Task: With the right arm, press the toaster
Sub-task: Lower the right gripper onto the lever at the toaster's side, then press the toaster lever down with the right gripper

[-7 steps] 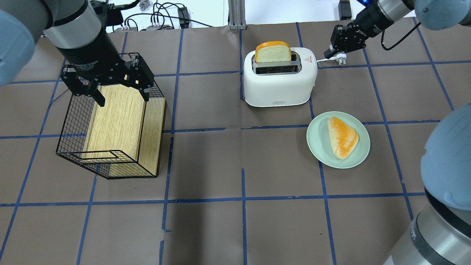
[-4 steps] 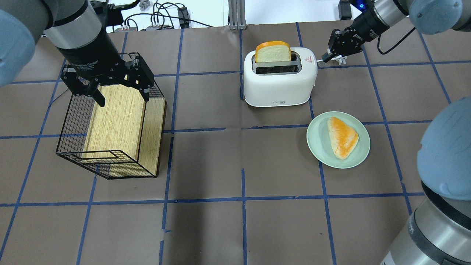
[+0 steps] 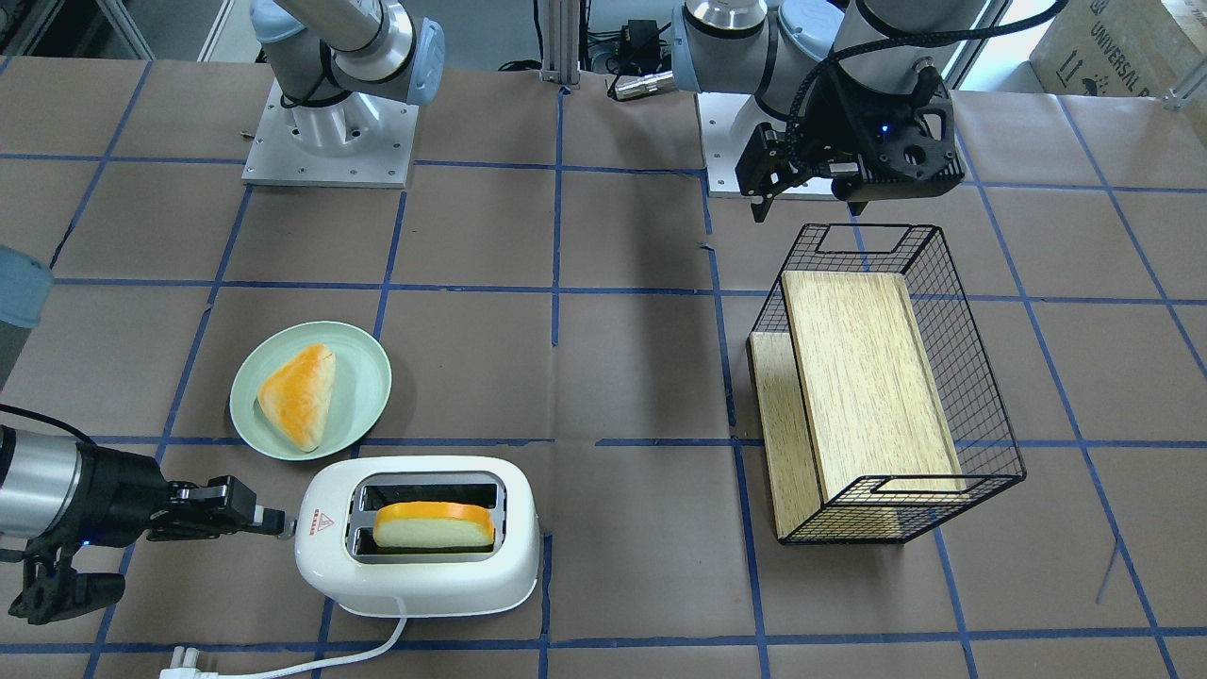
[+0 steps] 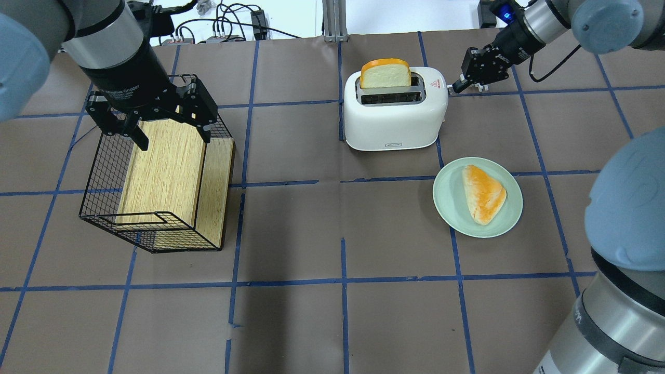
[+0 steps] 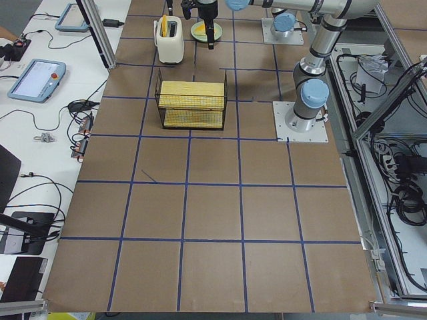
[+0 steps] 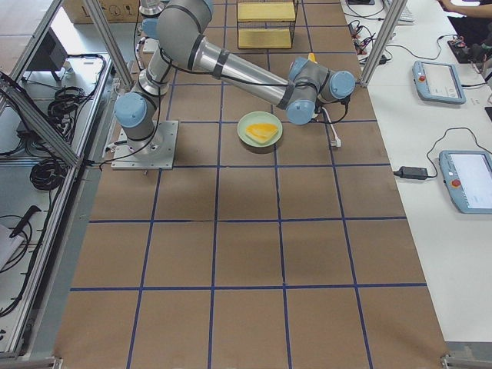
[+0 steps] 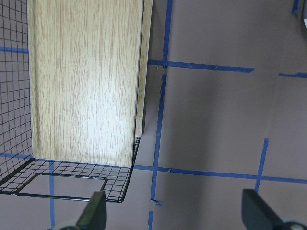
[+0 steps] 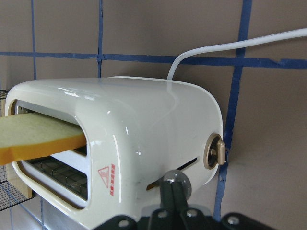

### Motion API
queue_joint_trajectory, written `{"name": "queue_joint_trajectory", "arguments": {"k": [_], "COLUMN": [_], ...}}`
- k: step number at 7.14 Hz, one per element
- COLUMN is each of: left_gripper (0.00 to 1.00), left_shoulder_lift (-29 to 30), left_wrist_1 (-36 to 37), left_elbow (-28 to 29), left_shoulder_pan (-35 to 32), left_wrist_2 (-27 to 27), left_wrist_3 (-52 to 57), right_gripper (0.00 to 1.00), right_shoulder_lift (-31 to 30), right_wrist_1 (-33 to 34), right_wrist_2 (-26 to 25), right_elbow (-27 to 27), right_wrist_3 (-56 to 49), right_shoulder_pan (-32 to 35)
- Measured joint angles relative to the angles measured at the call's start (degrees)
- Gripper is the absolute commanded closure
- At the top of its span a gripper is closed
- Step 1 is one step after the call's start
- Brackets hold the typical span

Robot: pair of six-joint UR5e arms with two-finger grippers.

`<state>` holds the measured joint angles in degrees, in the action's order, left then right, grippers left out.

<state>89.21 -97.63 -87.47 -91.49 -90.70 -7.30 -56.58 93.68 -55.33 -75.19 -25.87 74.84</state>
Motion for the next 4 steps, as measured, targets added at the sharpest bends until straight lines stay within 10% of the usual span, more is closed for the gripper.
{"name": "queue_joint_trajectory", "arguments": {"k": [4], "left_gripper": [0.00], "left_shoulder_lift": [0.00], "left_wrist_1": [0.00], "left_elbow": [-0.04], "left_shoulder_pan": [0.00], "left_wrist_2": [0.00], "left_wrist_3": [0.00], "right_gripper": [1.00], "right_shoulder_lift": [1.62], "right_wrist_1": [0.26], "right_wrist_2": [0.05], "right_elbow": [-0.18], "right_wrist_3": [-0.89], "right_shoulder_pan": [-0.01]}}
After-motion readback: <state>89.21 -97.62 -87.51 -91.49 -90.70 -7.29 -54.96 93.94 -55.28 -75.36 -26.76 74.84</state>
